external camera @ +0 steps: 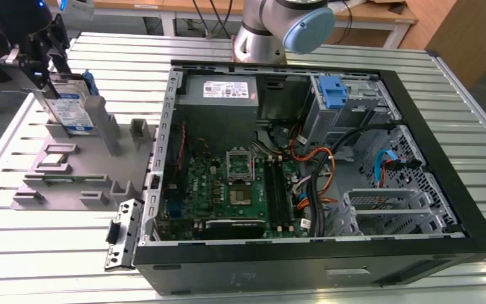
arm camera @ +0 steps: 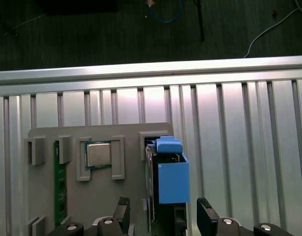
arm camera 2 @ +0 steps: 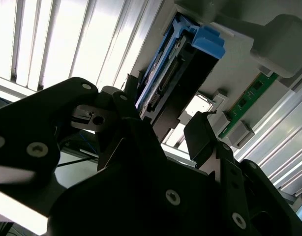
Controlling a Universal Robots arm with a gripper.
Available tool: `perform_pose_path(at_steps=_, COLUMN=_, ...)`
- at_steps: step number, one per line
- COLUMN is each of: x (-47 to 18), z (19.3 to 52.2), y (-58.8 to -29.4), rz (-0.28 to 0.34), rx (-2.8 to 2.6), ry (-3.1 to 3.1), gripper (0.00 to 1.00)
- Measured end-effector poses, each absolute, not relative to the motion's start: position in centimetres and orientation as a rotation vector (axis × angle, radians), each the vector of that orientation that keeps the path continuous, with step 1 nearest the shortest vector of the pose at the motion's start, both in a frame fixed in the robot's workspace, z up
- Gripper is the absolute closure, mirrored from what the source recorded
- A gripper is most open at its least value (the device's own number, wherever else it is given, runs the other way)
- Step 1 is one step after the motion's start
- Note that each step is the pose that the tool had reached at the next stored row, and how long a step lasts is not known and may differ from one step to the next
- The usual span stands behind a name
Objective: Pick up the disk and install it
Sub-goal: 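Pick up the disk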
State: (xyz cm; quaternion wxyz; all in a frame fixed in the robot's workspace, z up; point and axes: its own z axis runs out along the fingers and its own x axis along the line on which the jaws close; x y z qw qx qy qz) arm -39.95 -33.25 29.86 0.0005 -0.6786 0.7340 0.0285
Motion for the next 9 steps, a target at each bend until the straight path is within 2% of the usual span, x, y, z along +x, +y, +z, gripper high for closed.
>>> perform_pose_path(at_steps=8, x=-39.95, z=29.85, y=-33.25, rz=0.09, rx=-2.131, ry=2.305, gripper=0.37)
perform_pose_path(at_steps=9, x=-39.95, z=29.85, y=-33.25, rz=0.09, rx=-2.131, ry=2.305, gripper=0.44)
